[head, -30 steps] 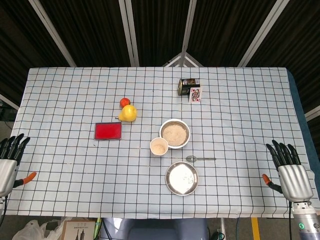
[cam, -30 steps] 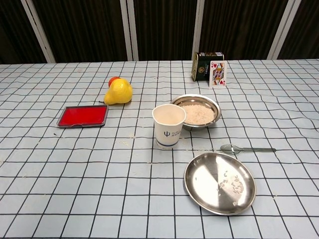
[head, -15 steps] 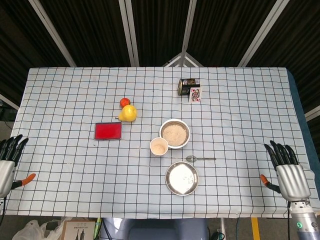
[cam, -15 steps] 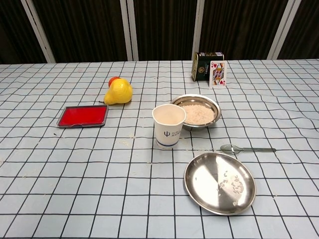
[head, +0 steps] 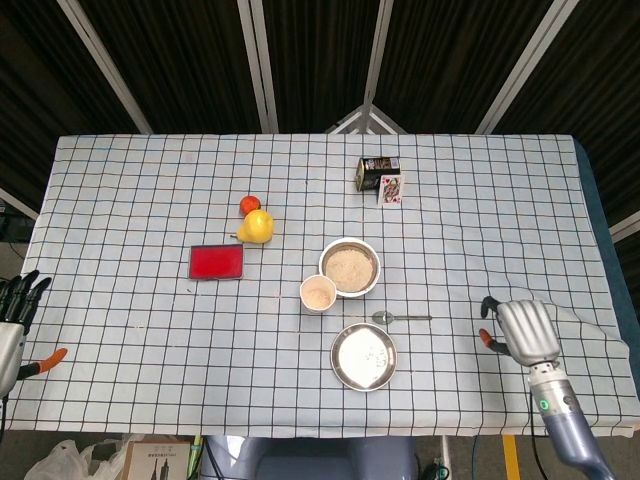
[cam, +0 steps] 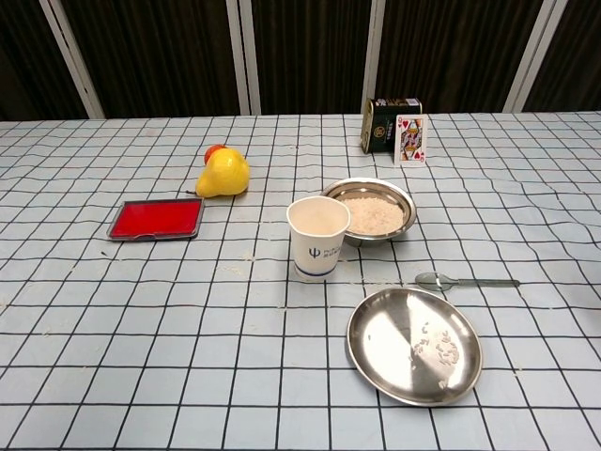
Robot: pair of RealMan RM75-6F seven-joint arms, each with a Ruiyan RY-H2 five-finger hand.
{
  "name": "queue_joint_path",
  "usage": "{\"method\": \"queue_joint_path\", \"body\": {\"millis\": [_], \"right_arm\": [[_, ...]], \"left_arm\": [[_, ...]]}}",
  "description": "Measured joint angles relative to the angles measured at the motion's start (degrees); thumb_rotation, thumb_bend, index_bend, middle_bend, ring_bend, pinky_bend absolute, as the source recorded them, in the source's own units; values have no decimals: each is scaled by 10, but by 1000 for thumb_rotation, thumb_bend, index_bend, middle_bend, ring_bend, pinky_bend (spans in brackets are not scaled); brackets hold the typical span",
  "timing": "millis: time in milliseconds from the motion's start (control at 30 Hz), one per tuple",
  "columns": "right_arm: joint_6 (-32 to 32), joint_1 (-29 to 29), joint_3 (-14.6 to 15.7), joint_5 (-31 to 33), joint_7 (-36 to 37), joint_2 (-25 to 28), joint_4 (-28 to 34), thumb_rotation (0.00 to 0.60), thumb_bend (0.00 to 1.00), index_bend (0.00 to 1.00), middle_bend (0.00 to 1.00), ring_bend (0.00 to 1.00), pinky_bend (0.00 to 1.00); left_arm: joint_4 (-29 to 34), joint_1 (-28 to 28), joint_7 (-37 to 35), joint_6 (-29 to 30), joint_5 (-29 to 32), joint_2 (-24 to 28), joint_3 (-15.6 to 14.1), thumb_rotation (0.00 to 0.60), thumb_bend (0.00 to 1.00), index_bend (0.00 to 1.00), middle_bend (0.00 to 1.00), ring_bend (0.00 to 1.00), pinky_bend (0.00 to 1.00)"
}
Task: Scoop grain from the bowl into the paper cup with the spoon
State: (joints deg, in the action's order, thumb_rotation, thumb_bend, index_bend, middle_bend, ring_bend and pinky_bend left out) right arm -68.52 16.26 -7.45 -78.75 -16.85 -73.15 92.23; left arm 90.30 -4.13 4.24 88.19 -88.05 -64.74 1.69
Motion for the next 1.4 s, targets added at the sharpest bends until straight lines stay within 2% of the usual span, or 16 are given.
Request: {"method": "queue_joint_path", "body": {"millis": [300,600,900,1400], "right_arm": [[55,46,-18,91,-75,-100,-50,600,331,601,936,1000,924],[71,73,-26,140,-121,-159,-87,600,347,601,936,1000,924],[69,85,-28,157,-128,-186,-112,600,403,601,936,1000,924],[68,90,-23,169,-132,-187,-109,600,413,507,936,1000,924]], "left_arm": [[2,0,-4,-4,2,2,0,600,0,0,0,0,0],[5,-1,-8,-8,5,5,0,600,0,0,0,0,0],[8,-1,-8,-12,9,6,0,600,0,0,0,0,0],[12,-1,-8,-16,15,7,1,600,0,0,0,0,0]]}}
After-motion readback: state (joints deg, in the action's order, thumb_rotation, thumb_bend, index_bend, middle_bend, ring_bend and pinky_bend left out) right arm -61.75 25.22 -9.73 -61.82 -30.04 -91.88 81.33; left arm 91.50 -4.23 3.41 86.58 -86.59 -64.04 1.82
